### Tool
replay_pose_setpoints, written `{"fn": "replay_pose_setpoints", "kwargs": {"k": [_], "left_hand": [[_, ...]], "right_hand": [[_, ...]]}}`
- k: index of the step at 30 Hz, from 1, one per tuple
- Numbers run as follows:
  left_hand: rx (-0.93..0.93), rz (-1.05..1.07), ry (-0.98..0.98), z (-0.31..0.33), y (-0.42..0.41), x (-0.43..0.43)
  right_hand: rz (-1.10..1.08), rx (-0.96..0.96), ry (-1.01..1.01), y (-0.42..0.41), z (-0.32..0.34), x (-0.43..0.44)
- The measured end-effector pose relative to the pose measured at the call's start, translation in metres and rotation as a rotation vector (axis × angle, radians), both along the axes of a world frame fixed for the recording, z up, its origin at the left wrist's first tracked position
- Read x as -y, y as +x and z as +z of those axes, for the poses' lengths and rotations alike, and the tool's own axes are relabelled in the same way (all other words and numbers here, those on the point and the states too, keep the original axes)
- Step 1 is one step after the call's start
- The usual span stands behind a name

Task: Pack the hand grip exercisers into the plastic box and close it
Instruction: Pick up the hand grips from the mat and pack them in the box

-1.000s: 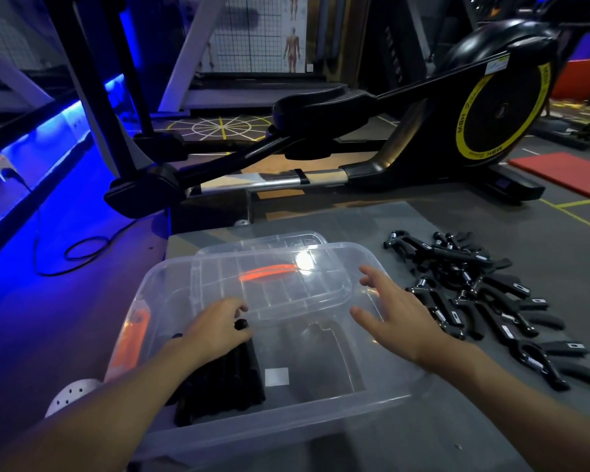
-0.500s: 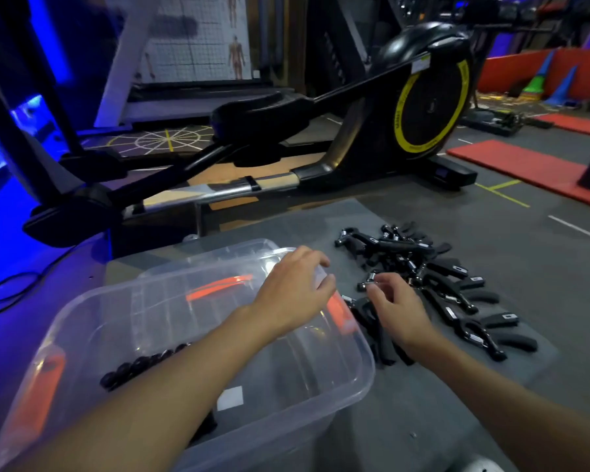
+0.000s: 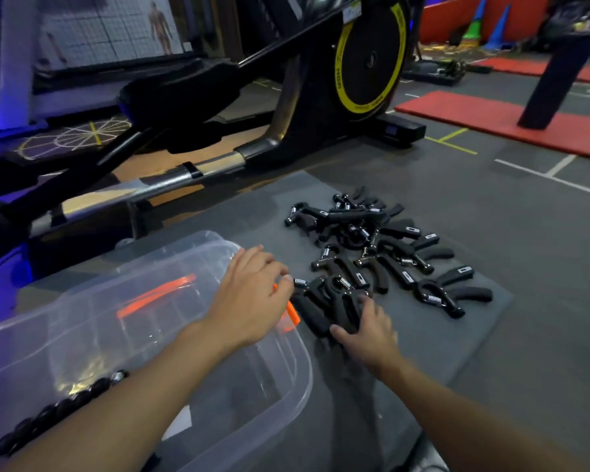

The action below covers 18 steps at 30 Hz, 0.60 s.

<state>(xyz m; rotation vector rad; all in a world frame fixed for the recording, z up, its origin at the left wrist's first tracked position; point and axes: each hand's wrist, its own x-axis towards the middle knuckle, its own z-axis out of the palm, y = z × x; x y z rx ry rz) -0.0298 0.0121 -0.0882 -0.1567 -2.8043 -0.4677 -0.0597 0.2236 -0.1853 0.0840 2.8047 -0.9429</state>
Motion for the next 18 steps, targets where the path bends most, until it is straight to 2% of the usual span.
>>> {"fn": "replay_pose_setpoints", "kwargs": {"k": [7, 13, 16, 18], "left_hand": [[-0.035, 0.006, 0.058, 0.004, 0.008, -0.006], [-0.033, -0.001, 0.083, 0.006, 0.008, -0.006], [-0.059, -0.013, 0.077, 0.009, 0.010, -0.008], [0.003, -0.009, 0.064, 0.010, 0.009, -0.007]], "right_hand": [[-0.024, -0.041, 0.052, 0.006, -0.022, 0.001], [-0.026, -0.180, -0.191, 0.005, -0.020, -0.011], [0.010, -0.227, -0.214, 0.007, -0.011, -0.015], [0.020, -0.253, -0.204, 0.008, -0.002, -0.016]]}}
